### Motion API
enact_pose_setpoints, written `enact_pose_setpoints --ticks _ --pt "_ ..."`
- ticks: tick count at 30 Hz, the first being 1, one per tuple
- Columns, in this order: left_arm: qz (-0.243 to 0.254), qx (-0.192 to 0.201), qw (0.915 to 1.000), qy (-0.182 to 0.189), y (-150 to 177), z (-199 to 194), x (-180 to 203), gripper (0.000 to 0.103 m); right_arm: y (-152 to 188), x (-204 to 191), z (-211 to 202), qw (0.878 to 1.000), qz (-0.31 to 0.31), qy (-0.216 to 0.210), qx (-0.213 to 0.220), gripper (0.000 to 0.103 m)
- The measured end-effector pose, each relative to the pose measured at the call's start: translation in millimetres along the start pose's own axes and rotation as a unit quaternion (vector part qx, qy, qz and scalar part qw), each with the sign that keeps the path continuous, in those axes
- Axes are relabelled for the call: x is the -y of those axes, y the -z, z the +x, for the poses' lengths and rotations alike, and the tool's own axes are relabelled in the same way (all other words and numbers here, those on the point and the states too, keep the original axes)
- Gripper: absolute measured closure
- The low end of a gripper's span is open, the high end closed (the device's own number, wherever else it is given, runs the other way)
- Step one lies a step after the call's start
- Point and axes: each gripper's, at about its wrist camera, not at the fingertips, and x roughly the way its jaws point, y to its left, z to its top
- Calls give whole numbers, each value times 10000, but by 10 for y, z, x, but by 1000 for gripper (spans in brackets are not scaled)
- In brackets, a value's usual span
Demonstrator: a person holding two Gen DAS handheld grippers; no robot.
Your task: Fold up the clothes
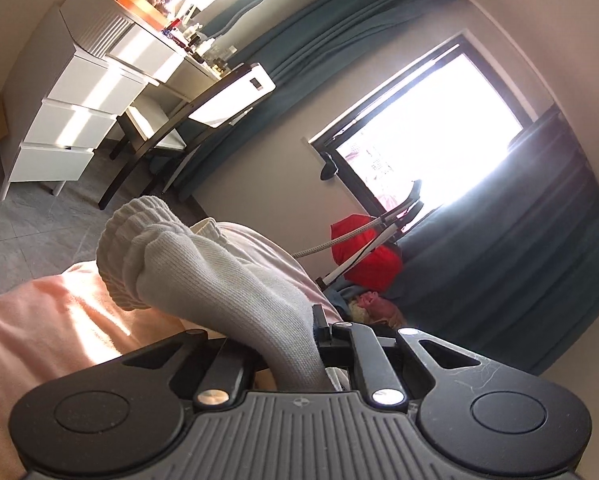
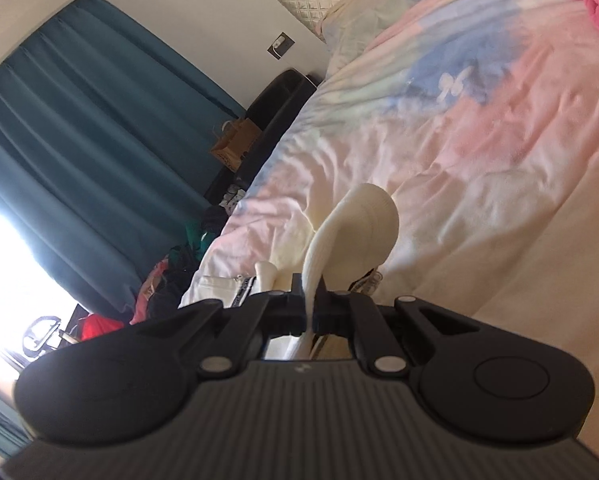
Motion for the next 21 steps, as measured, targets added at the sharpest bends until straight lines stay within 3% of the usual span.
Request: enact_pose_setpoints --ticks 5,13,16,21 --pt "55 19 10000 18 -207 369 207 93 -87 -600 284 9965 -830 -102 76 98" --pt "454 -90 9985 -281 -444 1807 474 93 -19 -1893 1727 9842 -1757 -200 -9 98" --pt "570 -321 9957 -650 -401 2464 446 92 208 -2217 2407 9783 -2072 -42 -18 98" --pt "830 -882 9820 -1451 -171 3304 264 90 638 -2282 3353 9655 -2548 293 -451 97"
